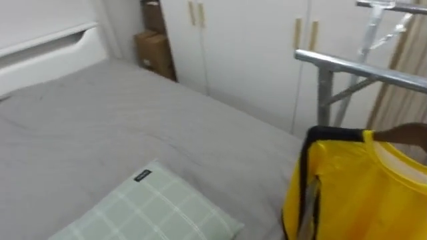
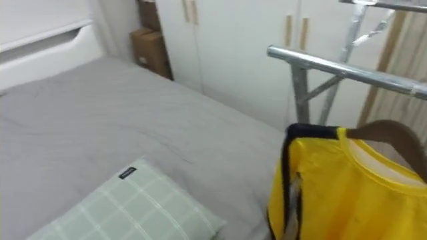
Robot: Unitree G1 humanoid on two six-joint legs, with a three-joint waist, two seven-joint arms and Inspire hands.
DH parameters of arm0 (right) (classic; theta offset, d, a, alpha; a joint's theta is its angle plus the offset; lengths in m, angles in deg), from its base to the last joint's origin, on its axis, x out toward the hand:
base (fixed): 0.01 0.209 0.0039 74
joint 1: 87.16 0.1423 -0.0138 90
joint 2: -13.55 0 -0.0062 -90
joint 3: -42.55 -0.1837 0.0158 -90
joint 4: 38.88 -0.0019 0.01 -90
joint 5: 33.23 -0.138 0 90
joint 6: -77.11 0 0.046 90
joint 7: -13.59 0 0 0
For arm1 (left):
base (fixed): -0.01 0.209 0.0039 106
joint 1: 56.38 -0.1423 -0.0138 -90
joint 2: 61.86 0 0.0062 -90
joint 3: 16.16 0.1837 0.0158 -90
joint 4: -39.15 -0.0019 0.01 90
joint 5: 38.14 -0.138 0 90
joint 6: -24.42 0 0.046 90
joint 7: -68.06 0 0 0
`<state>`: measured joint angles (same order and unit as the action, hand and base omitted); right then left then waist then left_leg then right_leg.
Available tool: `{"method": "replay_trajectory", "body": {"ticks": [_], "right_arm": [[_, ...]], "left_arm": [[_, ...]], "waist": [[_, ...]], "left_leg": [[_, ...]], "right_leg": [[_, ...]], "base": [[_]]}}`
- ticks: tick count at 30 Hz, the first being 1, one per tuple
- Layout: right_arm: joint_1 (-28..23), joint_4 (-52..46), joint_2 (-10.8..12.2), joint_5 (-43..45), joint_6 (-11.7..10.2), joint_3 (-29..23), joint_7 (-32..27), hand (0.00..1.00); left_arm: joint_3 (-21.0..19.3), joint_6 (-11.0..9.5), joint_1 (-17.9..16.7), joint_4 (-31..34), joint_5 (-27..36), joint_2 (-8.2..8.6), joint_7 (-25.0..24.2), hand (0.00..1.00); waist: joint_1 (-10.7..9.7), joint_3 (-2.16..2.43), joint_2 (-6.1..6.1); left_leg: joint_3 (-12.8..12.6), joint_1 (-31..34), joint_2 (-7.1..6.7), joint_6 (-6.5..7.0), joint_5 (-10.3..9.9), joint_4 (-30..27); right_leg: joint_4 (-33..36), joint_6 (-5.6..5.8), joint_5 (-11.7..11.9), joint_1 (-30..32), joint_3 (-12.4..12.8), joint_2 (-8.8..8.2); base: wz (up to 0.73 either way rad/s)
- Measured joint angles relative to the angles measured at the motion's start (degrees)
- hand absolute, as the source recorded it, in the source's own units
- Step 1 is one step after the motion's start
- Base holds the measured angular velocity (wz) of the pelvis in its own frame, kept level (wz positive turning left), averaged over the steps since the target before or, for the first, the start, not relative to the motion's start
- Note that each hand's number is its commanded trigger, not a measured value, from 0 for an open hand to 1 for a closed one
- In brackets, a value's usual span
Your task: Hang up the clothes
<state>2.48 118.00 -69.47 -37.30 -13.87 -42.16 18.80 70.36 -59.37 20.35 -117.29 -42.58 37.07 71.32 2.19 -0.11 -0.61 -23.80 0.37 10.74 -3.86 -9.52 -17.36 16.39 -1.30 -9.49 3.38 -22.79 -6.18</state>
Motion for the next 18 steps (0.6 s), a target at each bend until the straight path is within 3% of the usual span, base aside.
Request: {"method": "replay_trajectory", "body": {"ticks": [2,4,6,10,11,13,14,16,18], "right_arm": [[0.0,0.0,0.1,0.2,0.6,0.1,0.5,0.00],[-0.3,0.4,0.1,0.1,1.1,0.2,1.0,0.00],[-0.4,2.1,0.2,0.1,1.2,-0.5,1.2,0.00],[-0.8,2.2,0.1,-0.1,1.8,-2.2,0.3,0.00],[-0.6,2.1,0.1,-0.1,1.8,-2.2,-0.2,0.00],[-0.7,2.1,0.1,0.2,1.9,-2.2,-0.8,0.00],[-1.0,2.2,0.2,1.2,2.2,-2.8,-0.8,0.00],[-1.0,2.6,0.6,2.5,2.3,-3.6,-0.9,0.00],[-1.7,2.6,0.7,2.4,2.3,-4.5,-1.4,0.00]], "left_arm": [[0.0,0.5,-1.1,-0.2,-0.1,0.00,-0.5,0.00],[0.0,1.0,-1.7,-0.2,0.0,-0.05,-1.0,0.00],[0.1,1.0,-1.9,-0.3,-0.1,-0.02,-2.3,0.00],[-0.3,1.3,-2.0,-0.2,-0.1,0.00,-4.2,0.00],[-0.3,1.3,-1.7,-0.1,0.0,-0.05,-4.4,0.00],[-0.3,1.3,-0.5,-0.3,0.2,-0.05,-4.4,0.00],[-0.9,1.2,0.3,-0.8,0.2,-0.30,-4.3,0.00],[-1.1,0.3,1.8,-1.2,0.6,-0.92,-3.8,0.00],[-1.4,-0.3,3.6,-0.7,0.9,-1.19,-3.4,0.00]], "waist": [[0.3,-0.25,0.40],[1.0,-0.06,0.72],[1.2,-0.06,0.98],[1.4,-0.17,0.61],[1.4,-0.22,0.54],[1.1,-0.36,0.11],[0.7,-0.50,-0.17],[-0.2,-0.58,-0.18],[-1.2,-0.57,-0.34]], "left_leg": [[0.4,0.0,-0.42,0.33,-1.0,0.1],[1.4,-0.2,-1.09,0.76,-1.6,-0.2],[4.3,-0.2,-2.78,1.73,-2.5,-0.6],[5.9,-0.2,-4.97,3.68,-4.3,-2.0],[7.0,0.0,-6.31,4.34,-4.7,-1.8],[9.3,0.1,-7.99,5.38,-5.1,-1.9],[11.7,0.2,-9.33,6.12,-5.0,-1.8],[15.2,0.2,-10.94,7.03,-4.9,-1.7],[21.5,-0.2,-12.36,7.91,-4.5,-1.5]], "right_leg": [[0.2,0.90,-0.5,-1.5,-2.0,-1.05],[0.3,2.19,-0.7,-2.9,-3.7,-1.95],[0.1,3.25,-0.7,-5.7,-7.1,-3.61],[1.0,6.09,-1.3,-9.0,-10.8,-6.26],[2.3,6.98,-1.6,-9.1,-11.8,-7.75],[6.1,7.23,-1.6,-9.1,-13.0,-10.08],[9.2,6.96,-1.4,-9.2,-13.2,-11.69],[11.9,6.00,-0.8,-9.3,-10.8,-12.74],[15.4,3.98,0.7,-8.2,-3.0,-12.00]], "base": [[0.58],[0.59],[0.74],[0.66],[0.59],[0.77],[1.08],[1.10],[1.16]]}}
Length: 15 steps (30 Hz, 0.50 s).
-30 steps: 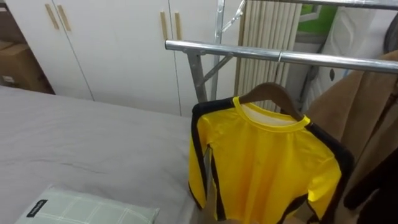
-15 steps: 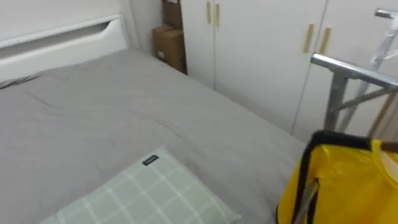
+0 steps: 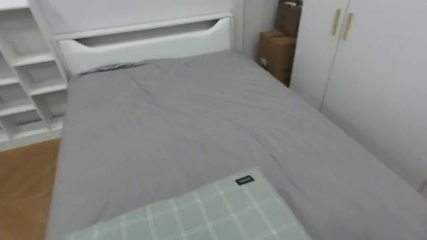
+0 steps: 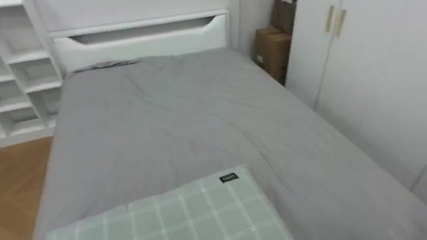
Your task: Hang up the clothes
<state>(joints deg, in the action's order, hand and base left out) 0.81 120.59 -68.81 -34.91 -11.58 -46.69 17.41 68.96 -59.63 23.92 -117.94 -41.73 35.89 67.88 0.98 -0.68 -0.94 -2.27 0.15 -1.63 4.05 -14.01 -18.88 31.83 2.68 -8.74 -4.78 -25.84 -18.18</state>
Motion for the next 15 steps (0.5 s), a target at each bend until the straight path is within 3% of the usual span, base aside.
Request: {"method": "replay_trajectory", "body": {"ticks": [1,2,3,4,5,6,7,9,11,15], "right_arm": [[-0.2,0.0,0.0,0.0,0.0,0.0,-0.1,0.00],[-0.3,-0.1,0.3,-0.5,0.0,0.3,0.0,0.00],[-0.1,-0.2,0.5,-0.4,0.0,0.4,0.0,0.00],[-0.1,-0.2,0.6,-0.3,0.0,0.2,-0.1,0.00],[-0.1,-0.2,1.0,-0.3,0.0,0.0,-0.3,0.00],[-0.4,-0.4,1.7,-0.2,-0.1,-0.7,-0.6,0.00],[-0.5,-0.3,1.7,-0.1,0.0,-1.2,-0.7,0.00],[-0.2,-0.1,1.2,1.2,0.9,-2.1,-0.6,0.00],[-1.3,-0.2,1.1,1.4,1.3,-2.2,-0.4,0.00],[-1.4,-0.3,1.0,1.2,1.4,-2.1,0.1,0.00]], "left_arm": [[0.1,-0.1,0.2,0.2,1.0,-0.15,0.1,0.00],[-0.1,-0.7,0.3,0.7,1.9,-0.40,0.4,0.00],[-0.7,-1.4,0.6,0.8,1.9,-0.57,0.8,0.00],[-0.6,-1.5,0.8,0.8,1.9,-0.68,0.9,0.00],[-0.6,-1.8,0.9,0.8,2.5,-0.90,0.9,0.00],[-0.6,-1.9,1.0,0.7,3.8,-1.13,0.8,0.00],[-0.5,-2.1,0.9,0.7,4.2,-0.99,0.8,0.00],[-0.8,-2.8,-0.3,0.3,6.1,-0.51,0.6,0.00],[-1.5,-2.8,-1.7,-0.1,6.3,-0.52,0.6,0.00],[-3.0,-1.9,-4.4,-2.2,5.7,-0.05,0.6,0.00]], "waist": [[-0.3,0.00,-0.23],[-0.3,0.42,-0.60],[-0.4,0.21,-0.11],[-0.6,0.09,0.21],[-0.7,0.05,1.02],[-1.5,0.18,2.09],[-1.5,0.40,2.03],[0.0,0.40,1.38],[1.0,0.52,1.16],[1.0,0.48,1.29]], "left_leg": [[1.5,0.0,-0.09,0.14,0.1,0.1],[3.8,0.3,0.26,-0.02,0.4,0.3],[5.9,0.5,0.49,-0.37,1.0,0.7],[7.0,0.6,0.48,-0.57,1.2,0.6],[8.5,0.8,0.24,-0.89,1.4,0.0],[10.7,1.4,-1.01,-1.45,1.1,-0.7],[11.0,1.0,-1.02,-1.64,1.0,-0.6],[10.3,0.1,-0.42,-2.17,1.0,0.7],[9.8,-0.9,-0.03,-2.43,1.0,2.0],[9.8,-1.9,0.21,-2.68,1.1,3.3]], "right_leg": [[-0.2,-0.21,-0.8,0.2,2.5,1.06],[-2.3,-0.60,-4.0,1.0,8.7,5.26],[-6.6,-0.79,-6.5,2.0,12.7,9.59],[-9.7,-0.83,-6.9,2.4,14.4,11.24],[-16.0,-0.82,-6.3,3.7,17.4,14.30],[-17.2,-1.21,-1.7,4.1,19.6,15.61],[-17.4,-1.65,-1.9,3.6,18.7,15.40],[-19.9,-2.39,-1.4,1.5,16.8,15.92],[-20.1,-2.71,-1.6,0.6,17.2,16.27],[-20.2,-2.91,-1.8,-0.3,17.1,16.75]], "base": [[1.09],[0.95],[0.94],[0.96],[1.16],[1.09],[0.74],[0.25],[0.07],[0.00]]}}
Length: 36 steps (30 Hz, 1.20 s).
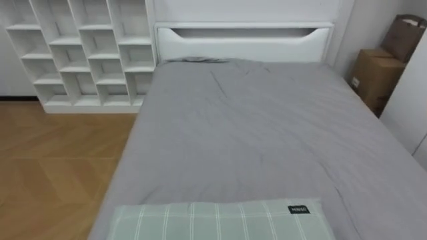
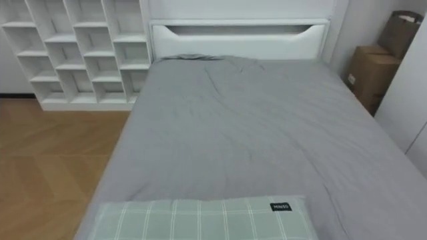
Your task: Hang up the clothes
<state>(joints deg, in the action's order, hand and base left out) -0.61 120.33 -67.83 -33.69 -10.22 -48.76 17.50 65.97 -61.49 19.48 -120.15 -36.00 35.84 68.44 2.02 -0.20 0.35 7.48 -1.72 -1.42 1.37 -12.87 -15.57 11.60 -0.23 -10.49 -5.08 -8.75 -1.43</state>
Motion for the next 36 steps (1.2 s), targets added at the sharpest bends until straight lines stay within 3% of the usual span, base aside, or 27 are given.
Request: {"method": "replay_trajectory", "body": {"ticks": [5,8,9,12,16,24,36], "right_arm": [[-0.3,0.2,0.4,-0.5,0.2,0.3,-0.1,0.00],[0.0,0.8,0.5,-0.8,0.8,0.1,-0.4,0.00],[0.1,1.3,0.5,-1.8,0.9,0.0,-0.7,0.00],[0.4,2.1,0.4,-2.6,1.1,-0.7,-0.6,0.00],[-0.5,2.1,0.3,-6.6,1.1,-1.2,0.1,0.00],[-1.2,3.4,0.1,-15.0,0.9,-0.8,1.3,0.00],[-1.0,3.8,-0.3,-15.0,-0.1,1.2,2.6,0.00]], "left_arm": [[0.1,1.5,-1.1,0.3,-0.6,0.73,0.1,0.00],[0.2,2.7,0.0,1.8,-0.6,0.83,0.2,0.00],[0.1,2.9,0.6,2.5,-0.6,0.81,0.6,0.00],[0.2,2.5,1.4,3.1,-1.2,0.80,1.4,0.00],[0.1,2.2,1.3,4.1,-6.6,0.75,1.4,0.00],[0.2,1.9,1.0,3.9,-8.3,0.79,1.7,0.00],[2.4,1.8,1.4,3.6,-9.5,0.88,1.7,0.00]], "waist": [[-0.1,-0.30,0.76],[-0.8,-0.15,1.13],[-1.3,-0.37,1.46],[-1.7,-0.39,1.39],[-1.8,-0.18,1.07],[-1.7,-0.07,0.70],[-1.6,-0.09,-0.11]], "left_leg": [[1.5,0.2,-0.42,0.02,0.0,0.0],[3.0,1.9,-0.85,-0.06,-0.1,-1.5],[2.9,2.7,-0.83,-0.07,-0.1,-2.1],[0.3,3.4,-0.21,-0.20,-0.1,-2.9],[0.5,3.2,-0.32,-0.23,-0.1,-2.5],[0.1,2.4,-0.27,-0.26,-0.1,-1.9],[-0.4,2.1,-0.22,-0.26,-0.1,-1.6]], "right_leg": [[-0.9,0.15,-0.2,-1.0,-2.1,-0.20],[-1.4,0.28,-0.4,-1.1,-4.1,-0.35],[-2.0,0.32,-0.3,-1.5,-5.3,-0.40],[-2.0,0.49,-0.5,-1.9,-6.9,-0.64],[-2.0,0.55,-0.5,-1.9,-6.9,-0.67],[-2.1,0.53,-0.5,-2.3,-6.3,-0.59],[-2.2,0.51,-0.5,-2.2,-5.5,-0.58]], "base": [[0.18],[0.44],[0.62],[0.30],[0.03],[-0.03],[-0.02]]}}
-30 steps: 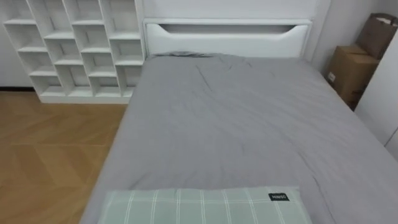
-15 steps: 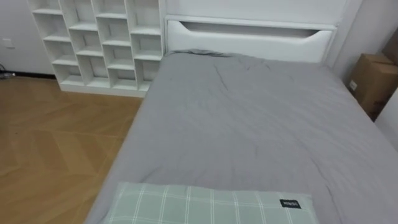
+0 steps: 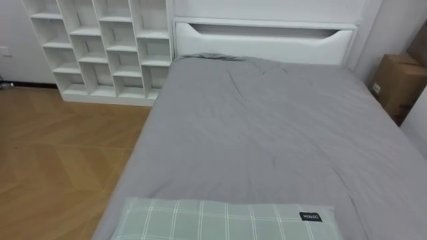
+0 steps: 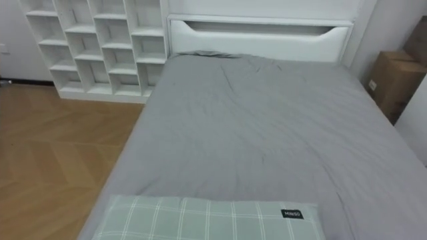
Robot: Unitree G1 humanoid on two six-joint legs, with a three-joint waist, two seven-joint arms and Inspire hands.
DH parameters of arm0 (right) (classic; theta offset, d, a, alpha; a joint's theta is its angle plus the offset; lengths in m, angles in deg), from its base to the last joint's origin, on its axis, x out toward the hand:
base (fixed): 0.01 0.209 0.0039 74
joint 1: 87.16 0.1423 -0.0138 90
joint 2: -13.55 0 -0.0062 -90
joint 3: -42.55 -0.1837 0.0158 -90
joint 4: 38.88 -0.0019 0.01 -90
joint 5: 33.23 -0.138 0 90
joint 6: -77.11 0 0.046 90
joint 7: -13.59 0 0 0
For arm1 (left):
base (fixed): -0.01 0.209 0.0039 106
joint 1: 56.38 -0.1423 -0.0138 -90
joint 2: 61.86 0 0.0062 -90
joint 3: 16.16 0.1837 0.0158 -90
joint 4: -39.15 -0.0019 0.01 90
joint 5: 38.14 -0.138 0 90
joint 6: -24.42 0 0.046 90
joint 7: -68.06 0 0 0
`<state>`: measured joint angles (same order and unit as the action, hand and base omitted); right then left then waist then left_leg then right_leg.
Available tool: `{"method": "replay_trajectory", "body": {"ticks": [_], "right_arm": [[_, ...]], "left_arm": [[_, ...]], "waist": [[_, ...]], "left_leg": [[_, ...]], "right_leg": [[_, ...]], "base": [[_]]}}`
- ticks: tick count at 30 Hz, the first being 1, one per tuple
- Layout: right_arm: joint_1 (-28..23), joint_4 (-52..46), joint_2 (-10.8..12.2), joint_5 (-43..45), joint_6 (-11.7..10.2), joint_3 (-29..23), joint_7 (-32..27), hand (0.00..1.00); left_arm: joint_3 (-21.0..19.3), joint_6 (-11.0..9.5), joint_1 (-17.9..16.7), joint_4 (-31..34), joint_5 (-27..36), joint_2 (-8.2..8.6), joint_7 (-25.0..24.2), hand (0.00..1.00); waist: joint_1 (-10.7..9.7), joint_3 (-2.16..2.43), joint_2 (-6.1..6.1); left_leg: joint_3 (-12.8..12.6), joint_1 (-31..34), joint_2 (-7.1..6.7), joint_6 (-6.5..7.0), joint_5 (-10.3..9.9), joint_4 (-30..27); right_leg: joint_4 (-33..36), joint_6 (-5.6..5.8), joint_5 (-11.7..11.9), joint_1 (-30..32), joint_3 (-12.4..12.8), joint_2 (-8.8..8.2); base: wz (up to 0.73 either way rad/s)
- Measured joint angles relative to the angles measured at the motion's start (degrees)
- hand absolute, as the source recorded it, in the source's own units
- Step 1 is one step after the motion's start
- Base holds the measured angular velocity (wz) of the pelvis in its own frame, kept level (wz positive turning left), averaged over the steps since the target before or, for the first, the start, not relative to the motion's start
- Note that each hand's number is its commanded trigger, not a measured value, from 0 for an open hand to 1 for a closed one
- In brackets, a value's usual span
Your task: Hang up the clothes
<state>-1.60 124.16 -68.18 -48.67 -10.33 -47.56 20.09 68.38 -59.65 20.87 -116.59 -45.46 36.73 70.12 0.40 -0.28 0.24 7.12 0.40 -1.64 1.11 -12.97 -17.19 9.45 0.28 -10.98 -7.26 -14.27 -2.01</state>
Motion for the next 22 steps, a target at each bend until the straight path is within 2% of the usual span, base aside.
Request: {"method": "replay_trajectory", "body": {"ticks": [13,15,22], "right_arm": [[0.6,0.7,-1.0,0.0,0.0,1.1,1.8,0.00],[0.9,1.1,-1.0,0.0,0.0,1.2,1.9,0.00],[1.0,1.2,-0.9,0.0,0.0,1.3,1.9,0.00]], "left_arm": [[0.1,0.0,0.0,0.2,-2.5,-0.02,-0.7,0.00],[0.2,0.0,0.2,0.2,-2.5,-0.02,-0.7,0.00],[0.2,0.0,0.2,0.1,-2.5,-0.05,-0.5,0.00]], "waist": [[-0.1,-0.12,-0.35],[-0.1,-0.31,0.02],[-0.1,-0.40,0.23]], "left_leg": [[-0.3,-0.1,0.04,0.01,0.0,1.0],[-0.3,-0.2,0.01,0.01,0.0,1.0],[-0.7,-1.1,-0.03,0.04,0.0,1.6]], "right_leg": [[-0.8,0.02,0.2,0.0,0.4,0.10],[-0.9,0.02,0.2,0.0,1.1,0.19],[-0.9,0.04,0.2,-0.3,2.6,0.29]], "base": [[0.00],[0.00],[-0.05]]}}
